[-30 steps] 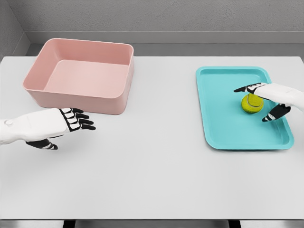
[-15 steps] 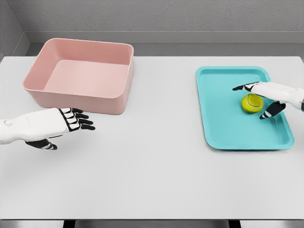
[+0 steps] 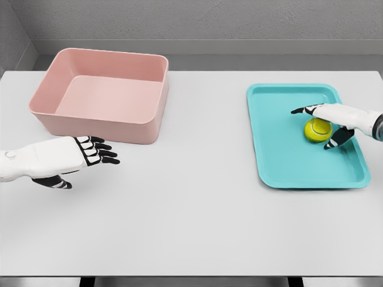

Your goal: Put the tennis from the blue tray into the pink basket with both arms

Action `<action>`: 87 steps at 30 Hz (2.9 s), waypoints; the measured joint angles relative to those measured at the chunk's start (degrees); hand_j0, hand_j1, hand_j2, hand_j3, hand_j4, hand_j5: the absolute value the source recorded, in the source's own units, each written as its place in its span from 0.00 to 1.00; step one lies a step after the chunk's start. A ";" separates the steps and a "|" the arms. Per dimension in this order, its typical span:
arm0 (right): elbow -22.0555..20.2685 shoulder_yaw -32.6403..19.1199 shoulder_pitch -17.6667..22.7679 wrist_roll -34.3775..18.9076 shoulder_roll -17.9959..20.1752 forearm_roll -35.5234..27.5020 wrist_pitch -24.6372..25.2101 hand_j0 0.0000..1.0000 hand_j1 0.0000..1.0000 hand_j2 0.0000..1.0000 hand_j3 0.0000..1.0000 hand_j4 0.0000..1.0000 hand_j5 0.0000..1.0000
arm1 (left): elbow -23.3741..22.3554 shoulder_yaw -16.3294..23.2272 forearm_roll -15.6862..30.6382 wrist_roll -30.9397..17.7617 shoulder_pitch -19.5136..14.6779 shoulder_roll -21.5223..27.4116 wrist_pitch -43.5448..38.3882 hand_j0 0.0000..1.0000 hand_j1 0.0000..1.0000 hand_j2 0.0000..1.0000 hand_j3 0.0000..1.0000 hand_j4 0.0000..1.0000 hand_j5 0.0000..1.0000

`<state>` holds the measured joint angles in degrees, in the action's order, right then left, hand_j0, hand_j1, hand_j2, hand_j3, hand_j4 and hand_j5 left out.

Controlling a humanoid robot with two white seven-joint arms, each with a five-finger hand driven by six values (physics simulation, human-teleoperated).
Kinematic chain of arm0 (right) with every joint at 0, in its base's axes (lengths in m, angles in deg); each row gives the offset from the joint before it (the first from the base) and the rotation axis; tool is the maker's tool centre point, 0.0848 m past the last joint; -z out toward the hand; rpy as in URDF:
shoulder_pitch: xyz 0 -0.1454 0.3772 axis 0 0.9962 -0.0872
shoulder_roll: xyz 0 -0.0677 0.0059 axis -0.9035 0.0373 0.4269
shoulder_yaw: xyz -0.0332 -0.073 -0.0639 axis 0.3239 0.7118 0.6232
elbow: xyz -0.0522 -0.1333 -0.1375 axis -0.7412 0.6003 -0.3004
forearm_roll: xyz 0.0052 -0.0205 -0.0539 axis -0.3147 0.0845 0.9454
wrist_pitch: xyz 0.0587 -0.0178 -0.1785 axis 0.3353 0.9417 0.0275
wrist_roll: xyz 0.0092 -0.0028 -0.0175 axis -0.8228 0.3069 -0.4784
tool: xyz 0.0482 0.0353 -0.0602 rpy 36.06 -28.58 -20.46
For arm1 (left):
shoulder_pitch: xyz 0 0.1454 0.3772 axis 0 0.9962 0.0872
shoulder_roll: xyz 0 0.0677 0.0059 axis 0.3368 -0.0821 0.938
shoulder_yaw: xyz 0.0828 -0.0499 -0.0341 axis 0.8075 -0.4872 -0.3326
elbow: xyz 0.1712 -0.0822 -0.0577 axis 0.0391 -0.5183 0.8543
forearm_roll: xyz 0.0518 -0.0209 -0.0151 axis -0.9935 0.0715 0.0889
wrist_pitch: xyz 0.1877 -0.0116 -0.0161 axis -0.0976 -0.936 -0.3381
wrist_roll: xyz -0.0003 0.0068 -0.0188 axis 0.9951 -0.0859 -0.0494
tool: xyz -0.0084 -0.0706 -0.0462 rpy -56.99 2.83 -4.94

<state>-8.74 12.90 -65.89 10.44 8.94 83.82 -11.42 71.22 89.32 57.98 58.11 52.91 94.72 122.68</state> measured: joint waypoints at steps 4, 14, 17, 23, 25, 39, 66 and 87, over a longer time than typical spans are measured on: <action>0.11 0.08 -0.09 -0.01 -0.03 0.02 0.05 0.99 0.99 0.99 0.99 0.99 0.99 | 0.00 0.00 0.05 0.00 0.09 0.02 0.00 1.00 1.00 1.00 1.00 1.00 1.00; 0.71 0.68 -0.18 0.14 -0.06 0.03 0.13 0.88 0.88 0.88 0.88 0.88 0.88 | 0.00 0.00 0.68 0.07 0.00 0.05 0.00 1.00 1.00 1.00 1.00 1.00 1.00; 0.87 0.71 -0.18 0.11 -0.07 0.03 0.03 0.84 0.84 0.84 0.84 0.84 0.84 | 0.00 0.00 0.80 0.08 0.00 0.06 0.00 1.00 1.00 1.00 1.00 1.00 1.00; 1.10 1.05 -0.18 0.07 -0.08 0.04 -0.20 0.72 0.72 0.72 0.72 0.72 0.72 | 0.00 0.00 1.45 0.09 0.09 0.32 0.00 1.00 1.00 1.00 1.00 1.00 1.00; 1.11 1.06 -0.09 0.13 -0.11 -0.07 -0.19 0.69 0.69 0.69 0.69 0.69 0.69 | 0.00 0.03 1.64 0.08 0.09 0.48 0.00 1.00 1.00 1.00 1.00 1.00 1.00; 1.11 1.10 -0.26 0.10 -0.31 -0.09 -0.32 0.51 0.51 0.51 0.51 0.51 0.51 | 0.00 3.99 17.46 -7.45 -14.41 -3.96 0.01 1.00 1.00 1.00 1.00 1.00 1.00; -13.42 1.01 -3.16 -4.77 0.38 0.01 -6.84 0.52 0.52 0.52 0.52 0.52 0.52 | 0.00 41.08 19.04 -10.56 -45.70 -11.28 -0.01 1.00 1.00 1.00 1.00 1.00 1.00; -23.13 2.61 -4.83 -7.96 -2.23 -0.05 -7.06 0.52 0.52 0.52 0.52 0.52 0.52 | -0.09 48.51 30.85 -16.35 -50.62 -16.36 -18.09 1.00 1.00 1.00 1.00 1.00 1.00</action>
<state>-31.87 15.51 -70.72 2.48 6.71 83.77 -18.48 71.13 137.83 88.84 41.76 2.29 78.36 104.59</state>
